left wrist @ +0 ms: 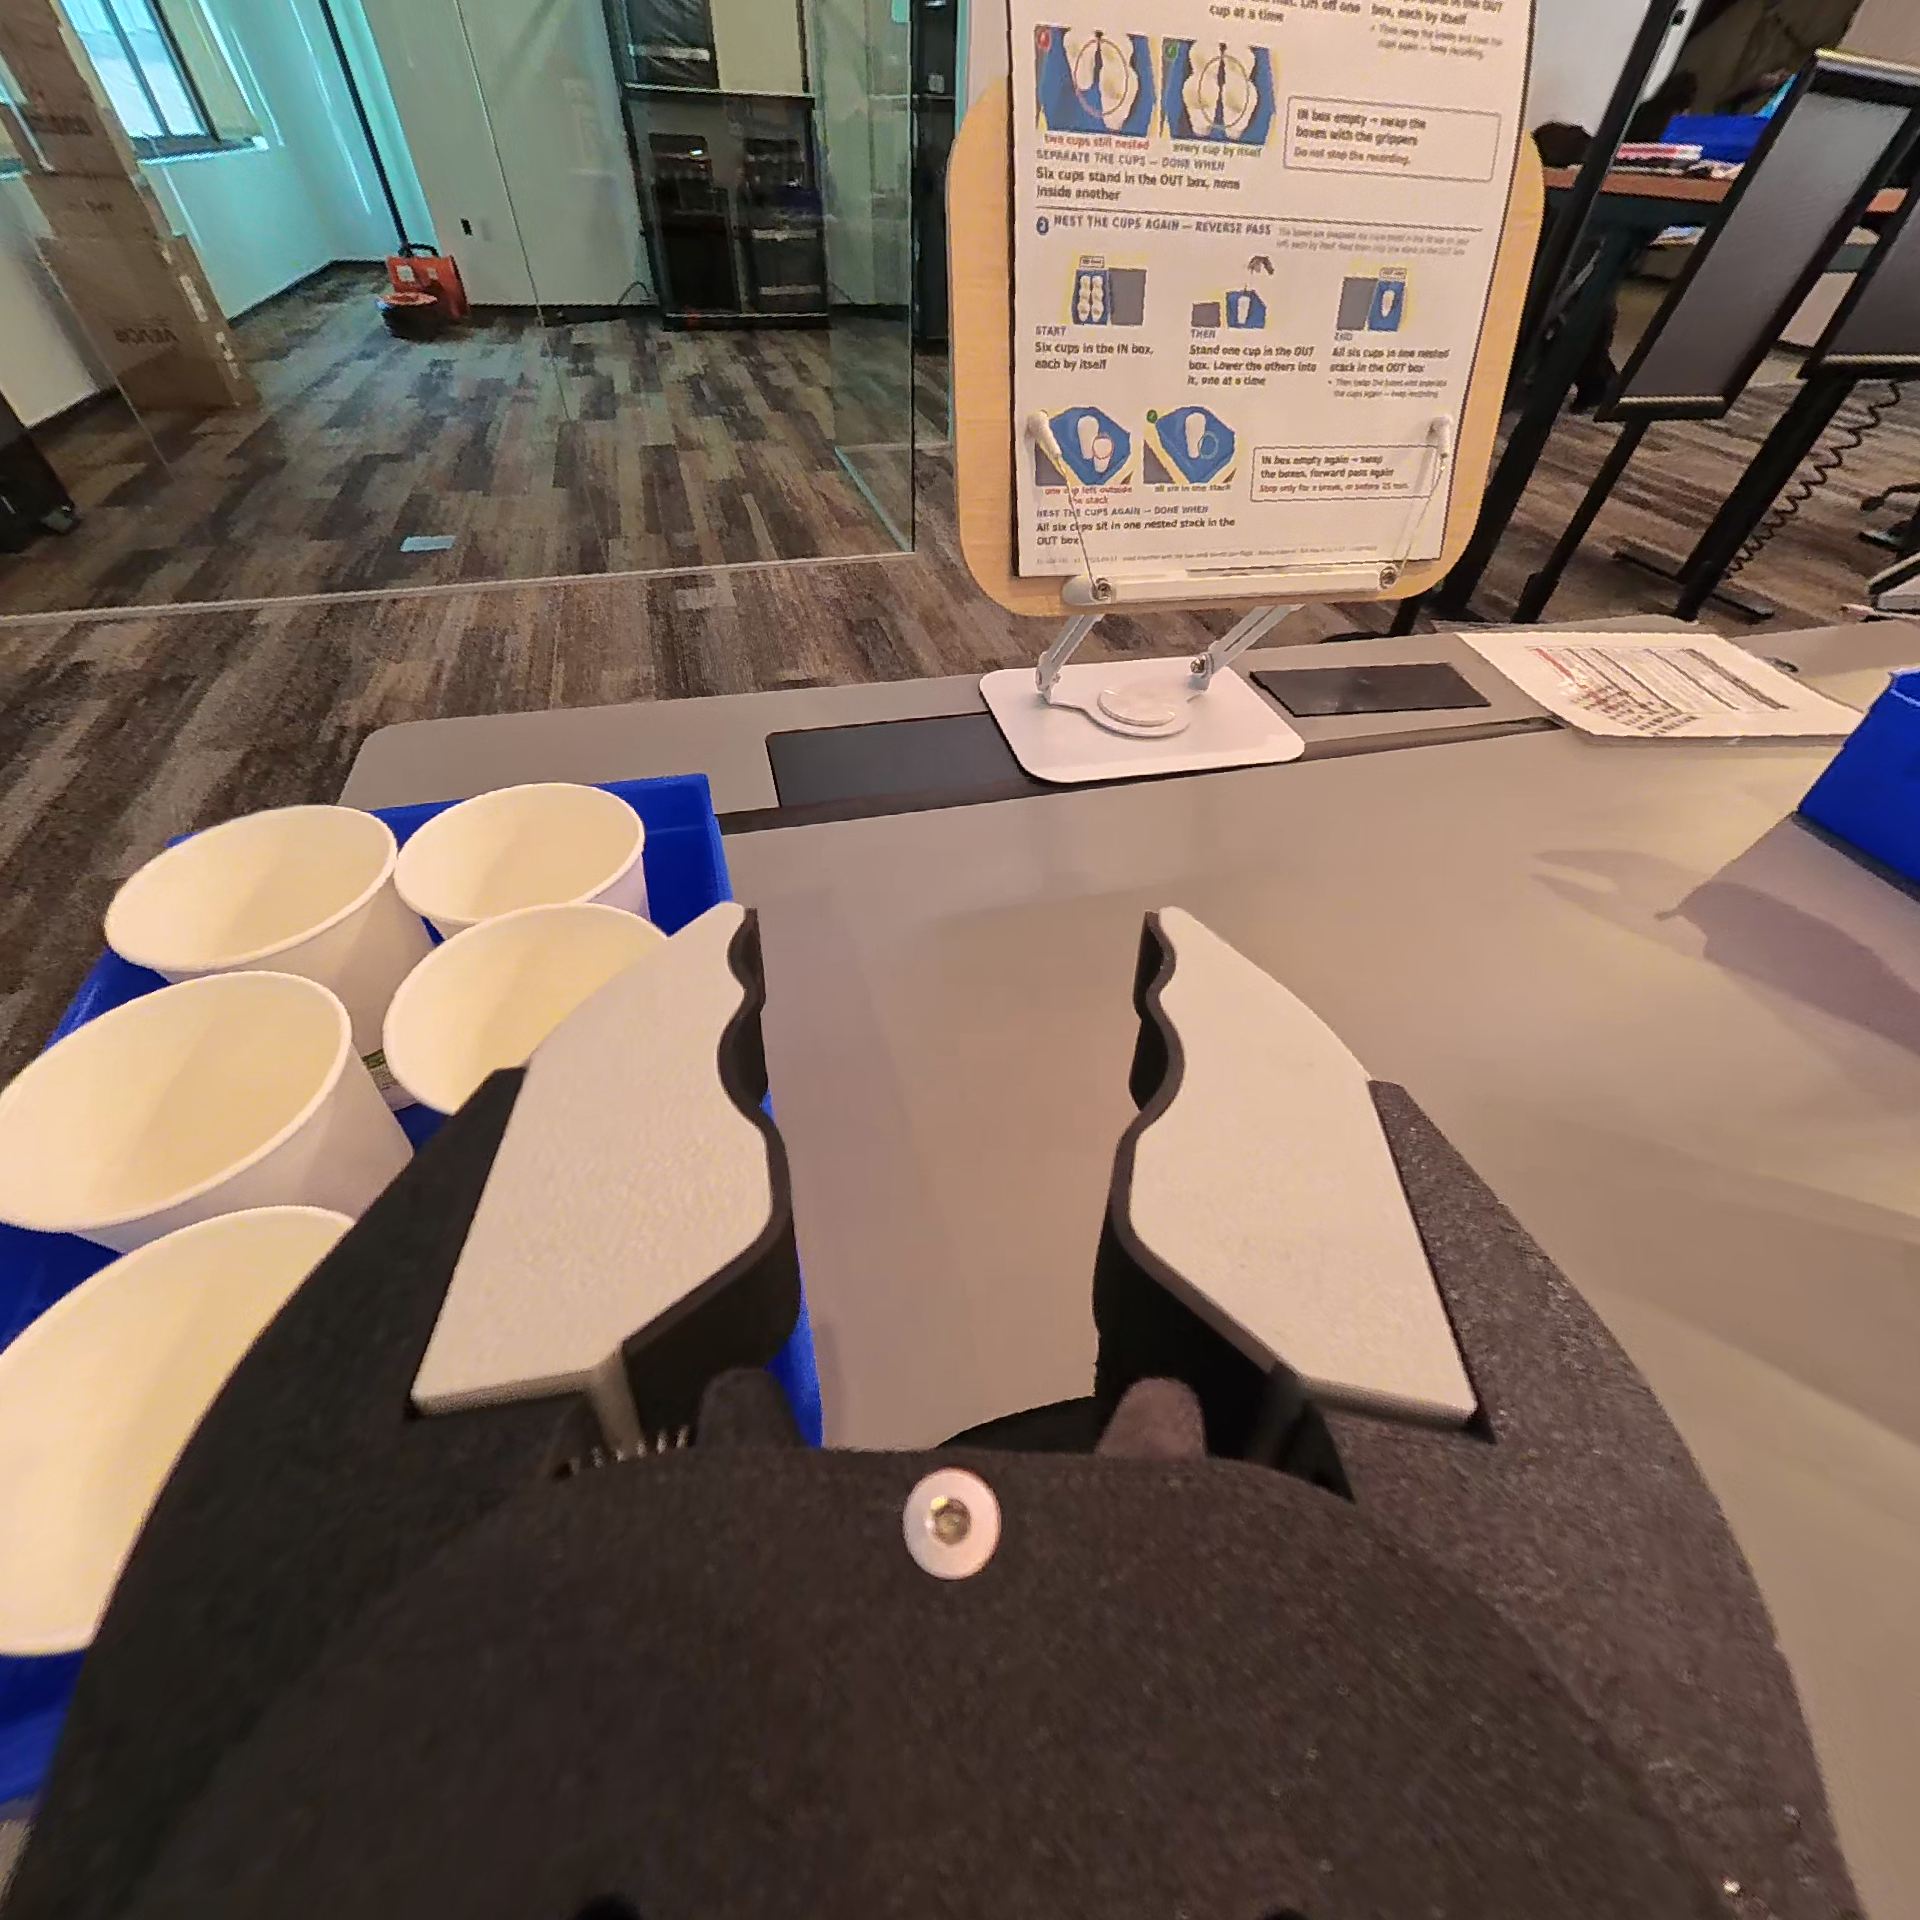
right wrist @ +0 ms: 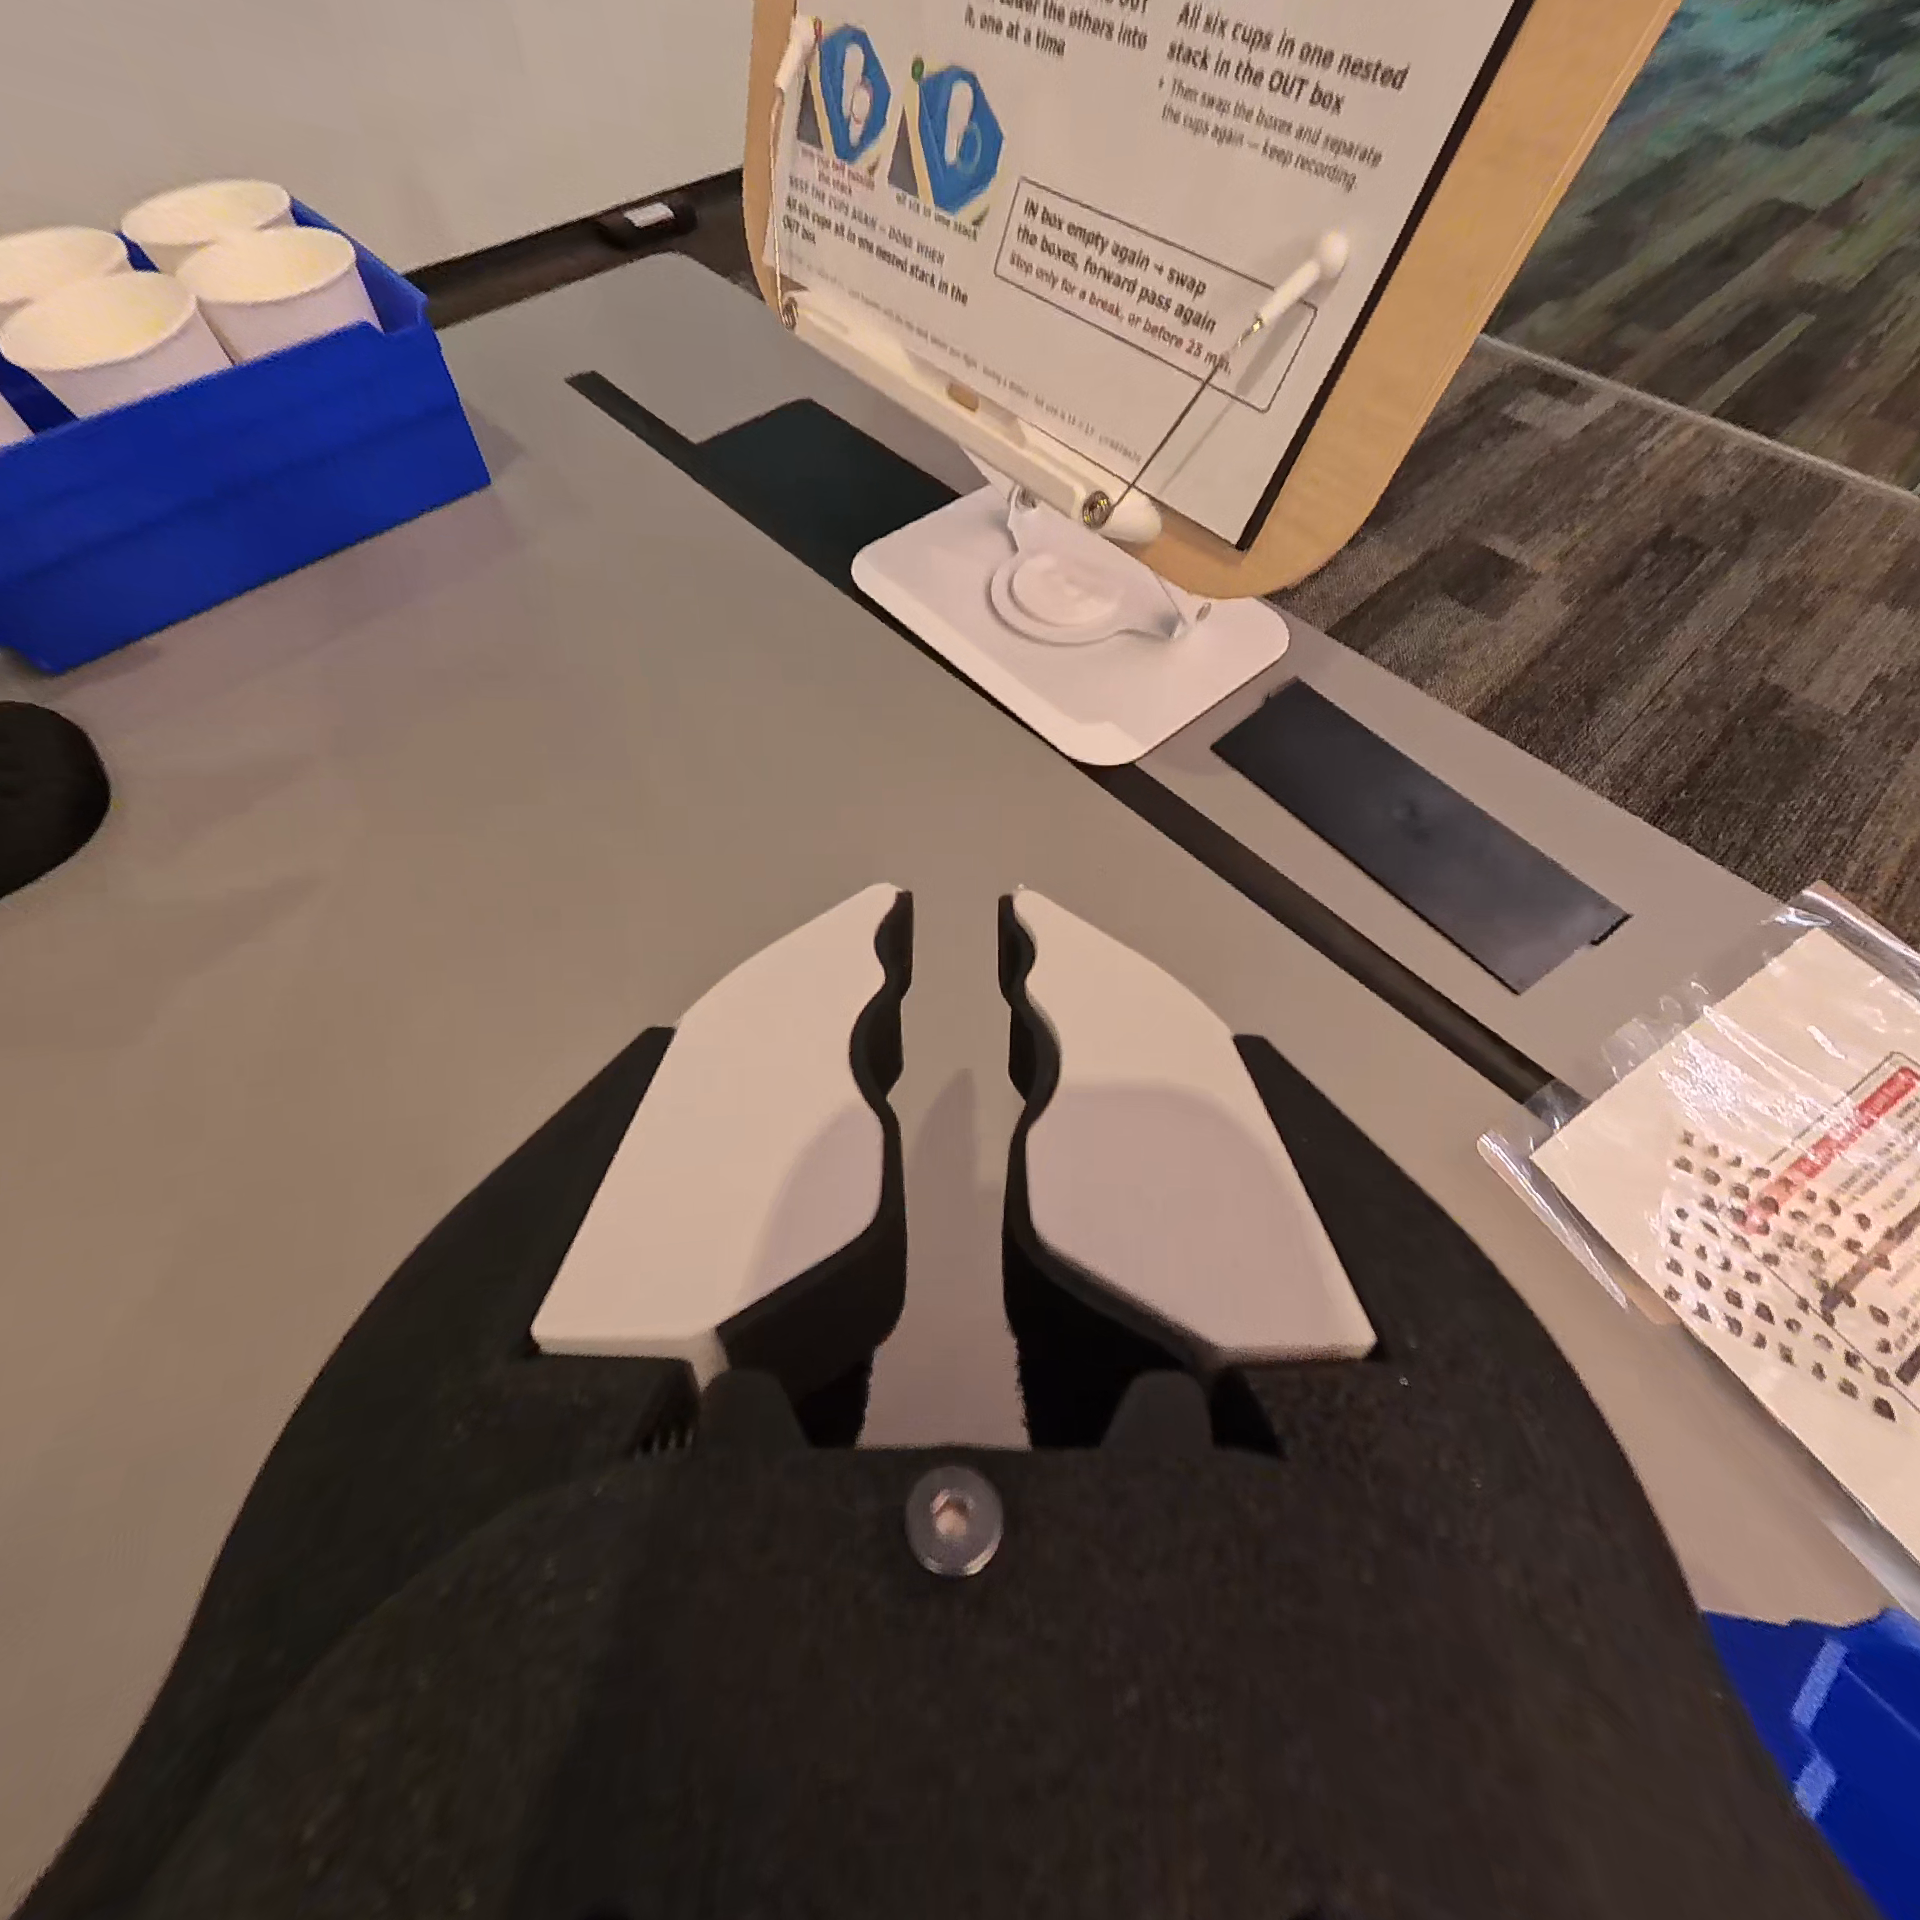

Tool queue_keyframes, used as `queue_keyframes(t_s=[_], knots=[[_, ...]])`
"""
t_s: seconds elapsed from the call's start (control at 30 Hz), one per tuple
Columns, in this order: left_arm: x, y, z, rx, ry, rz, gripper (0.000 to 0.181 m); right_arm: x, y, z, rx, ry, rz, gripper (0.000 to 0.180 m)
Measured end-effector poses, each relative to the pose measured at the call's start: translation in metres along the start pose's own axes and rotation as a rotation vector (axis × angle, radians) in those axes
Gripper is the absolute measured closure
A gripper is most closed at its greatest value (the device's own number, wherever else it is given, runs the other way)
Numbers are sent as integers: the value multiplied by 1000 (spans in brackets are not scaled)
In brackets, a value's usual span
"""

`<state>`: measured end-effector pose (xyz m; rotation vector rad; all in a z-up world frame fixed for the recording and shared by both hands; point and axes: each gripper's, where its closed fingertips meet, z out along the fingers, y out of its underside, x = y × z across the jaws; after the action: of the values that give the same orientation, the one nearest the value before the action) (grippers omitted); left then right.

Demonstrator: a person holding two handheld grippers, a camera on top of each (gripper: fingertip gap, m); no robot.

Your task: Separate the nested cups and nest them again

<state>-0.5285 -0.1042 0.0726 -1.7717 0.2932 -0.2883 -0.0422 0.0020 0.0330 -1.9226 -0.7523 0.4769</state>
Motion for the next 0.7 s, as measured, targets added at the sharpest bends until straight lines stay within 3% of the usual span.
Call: queue_keyframes(t_s=[0.3,0.7], knots=[[1,-8,14,10,-22,12,115,12,10,-9,-44,39,16,167],[8,-134,64,70,38,97,118,19,21,-1,-92,48,38,167]])
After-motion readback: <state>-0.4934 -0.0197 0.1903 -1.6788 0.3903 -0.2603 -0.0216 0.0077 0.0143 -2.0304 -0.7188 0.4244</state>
